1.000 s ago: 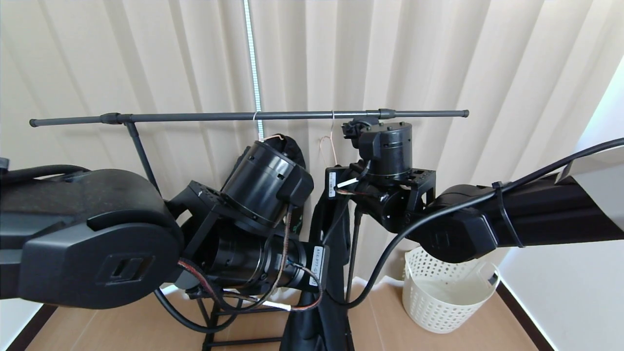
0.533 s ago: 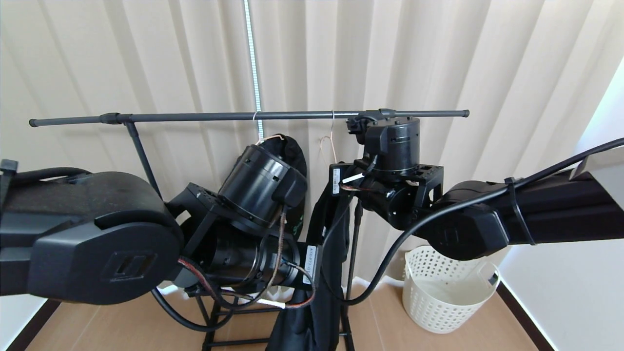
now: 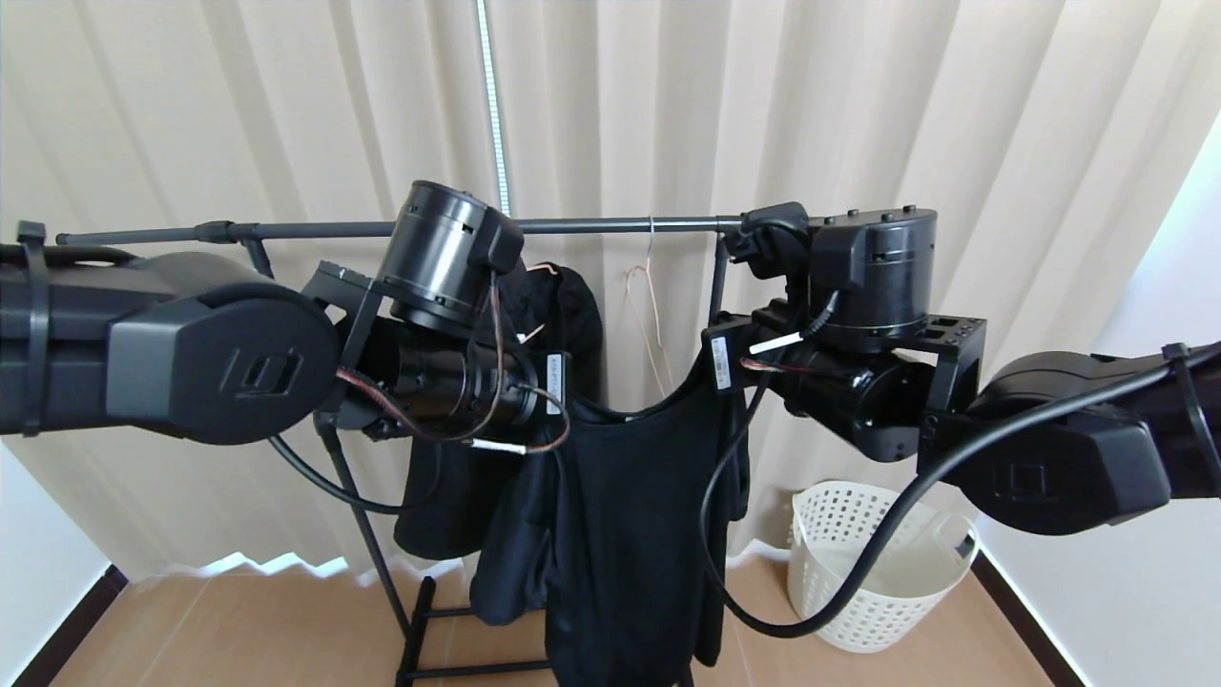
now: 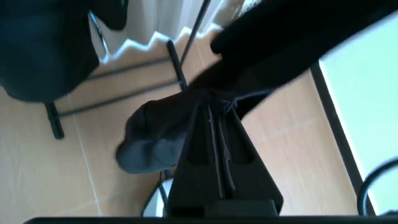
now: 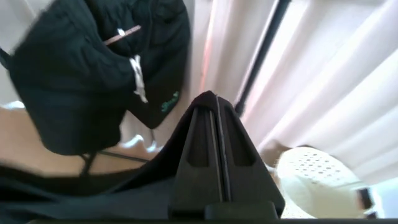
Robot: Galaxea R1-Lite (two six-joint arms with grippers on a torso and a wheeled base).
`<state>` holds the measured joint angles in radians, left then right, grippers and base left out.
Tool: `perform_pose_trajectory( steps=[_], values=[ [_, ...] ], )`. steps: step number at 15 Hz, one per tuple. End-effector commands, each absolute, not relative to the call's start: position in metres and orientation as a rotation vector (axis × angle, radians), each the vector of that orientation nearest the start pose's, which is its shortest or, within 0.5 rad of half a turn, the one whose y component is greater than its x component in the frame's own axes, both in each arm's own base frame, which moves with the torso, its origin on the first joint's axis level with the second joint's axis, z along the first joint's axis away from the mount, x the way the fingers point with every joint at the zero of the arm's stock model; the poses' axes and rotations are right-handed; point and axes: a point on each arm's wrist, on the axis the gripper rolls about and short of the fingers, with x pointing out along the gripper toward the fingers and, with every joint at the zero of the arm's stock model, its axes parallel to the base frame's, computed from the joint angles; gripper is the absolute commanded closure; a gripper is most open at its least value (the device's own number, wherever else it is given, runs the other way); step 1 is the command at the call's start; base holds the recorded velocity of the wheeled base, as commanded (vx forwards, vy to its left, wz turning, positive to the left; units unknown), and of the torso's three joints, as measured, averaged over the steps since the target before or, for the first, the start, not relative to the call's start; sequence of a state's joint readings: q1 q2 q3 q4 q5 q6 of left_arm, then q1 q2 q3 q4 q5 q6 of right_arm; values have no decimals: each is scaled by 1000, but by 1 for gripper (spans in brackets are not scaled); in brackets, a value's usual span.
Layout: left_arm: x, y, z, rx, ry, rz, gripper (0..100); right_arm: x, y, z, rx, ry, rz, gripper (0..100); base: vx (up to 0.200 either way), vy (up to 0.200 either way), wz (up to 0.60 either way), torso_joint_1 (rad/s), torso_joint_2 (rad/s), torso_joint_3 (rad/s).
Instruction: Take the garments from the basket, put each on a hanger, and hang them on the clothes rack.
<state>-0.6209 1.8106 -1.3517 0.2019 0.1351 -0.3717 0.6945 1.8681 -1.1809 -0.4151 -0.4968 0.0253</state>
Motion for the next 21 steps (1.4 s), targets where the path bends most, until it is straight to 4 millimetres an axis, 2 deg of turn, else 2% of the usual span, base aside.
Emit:
perform_pose_trajectory(
  steps=[1,2,7,10,11,14,17,19,21],
  values=[
    [288,-198,231,-115,645,-338,100,281,220,213,-160,217,189,100,0,0,0,0,0,0],
    [292,-198,243,-131,604,-339,100,280,219,210,-178,227,179,100,0,0,0,0,0,0],
    [300,-204,274,-138,491,-375,100,279,218,198,-257,255,187,100,0,0,0,0,0,0],
    [299,-206,278,-139,480,-384,100,278,216,195,-272,263,187,100,0,0,0,0,0,0],
    [300,-206,279,-139,475,-383,100,279,214,192,-300,272,186,0,0,0,0,0,0,0],
    [303,-208,286,-141,448,-390,100,274,209,175,-410,315,242,0,0,0,0,0,0,0],
    [301,-208,288,-143,441,-393,100,267,204,154,-490,372,433,0,0,0,0,0,0,0],
    [301,-208,288,-143,440,-392,100,265,204,151,-466,376,539,0,0,0,0,0,0,0],
    [301,-207,288,-141,442,-387,100,261,192,157,-412,365,686,0,0,0,0,0,0,0]
  ],
)
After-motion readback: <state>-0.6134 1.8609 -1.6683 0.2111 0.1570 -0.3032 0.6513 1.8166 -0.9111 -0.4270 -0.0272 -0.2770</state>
